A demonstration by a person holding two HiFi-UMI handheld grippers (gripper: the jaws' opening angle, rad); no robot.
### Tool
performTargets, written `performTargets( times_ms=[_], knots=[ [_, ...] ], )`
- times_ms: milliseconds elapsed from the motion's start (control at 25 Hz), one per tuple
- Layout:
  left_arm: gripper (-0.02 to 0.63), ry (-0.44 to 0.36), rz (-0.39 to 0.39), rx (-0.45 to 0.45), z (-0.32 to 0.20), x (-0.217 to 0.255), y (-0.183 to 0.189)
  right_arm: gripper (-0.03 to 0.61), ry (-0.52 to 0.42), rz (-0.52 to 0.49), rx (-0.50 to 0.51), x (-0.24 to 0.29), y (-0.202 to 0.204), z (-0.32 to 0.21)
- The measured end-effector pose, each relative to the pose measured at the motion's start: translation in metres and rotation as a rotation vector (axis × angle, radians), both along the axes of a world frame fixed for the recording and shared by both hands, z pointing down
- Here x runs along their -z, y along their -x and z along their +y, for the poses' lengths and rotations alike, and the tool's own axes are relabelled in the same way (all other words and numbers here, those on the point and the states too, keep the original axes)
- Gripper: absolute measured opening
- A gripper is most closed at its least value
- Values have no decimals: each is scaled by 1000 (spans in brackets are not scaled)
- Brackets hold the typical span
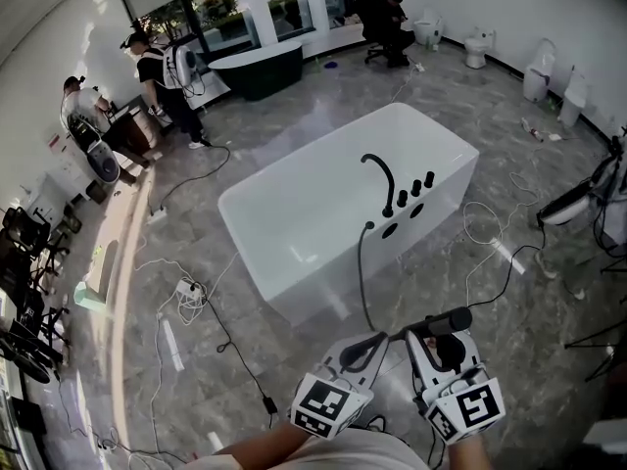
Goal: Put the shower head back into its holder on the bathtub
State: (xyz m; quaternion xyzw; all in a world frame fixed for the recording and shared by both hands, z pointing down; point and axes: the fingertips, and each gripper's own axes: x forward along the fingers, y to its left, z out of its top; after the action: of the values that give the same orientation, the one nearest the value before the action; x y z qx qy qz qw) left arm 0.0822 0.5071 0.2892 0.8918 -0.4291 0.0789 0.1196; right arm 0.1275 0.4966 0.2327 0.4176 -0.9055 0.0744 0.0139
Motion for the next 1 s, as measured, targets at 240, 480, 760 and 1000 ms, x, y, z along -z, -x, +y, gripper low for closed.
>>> performTargets(
  times_ms=[240, 480, 760, 1000],
  knots=[
    [3, -35, -7, -19, -56, 6, 44, 138, 3, 19, -31, 0, 40, -49],
    [5, -30, 12, -36, -99, 4, 81, 138, 3, 19, -65, 8, 71, -91],
    [3, -3, 27, -46, -133, -11, 105, 138, 28, -23, -89, 5, 89, -130],
    [5, 22, 24, -50, -163, -27, 102, 138, 70, -70, -102, -6, 79, -170]
  ],
)
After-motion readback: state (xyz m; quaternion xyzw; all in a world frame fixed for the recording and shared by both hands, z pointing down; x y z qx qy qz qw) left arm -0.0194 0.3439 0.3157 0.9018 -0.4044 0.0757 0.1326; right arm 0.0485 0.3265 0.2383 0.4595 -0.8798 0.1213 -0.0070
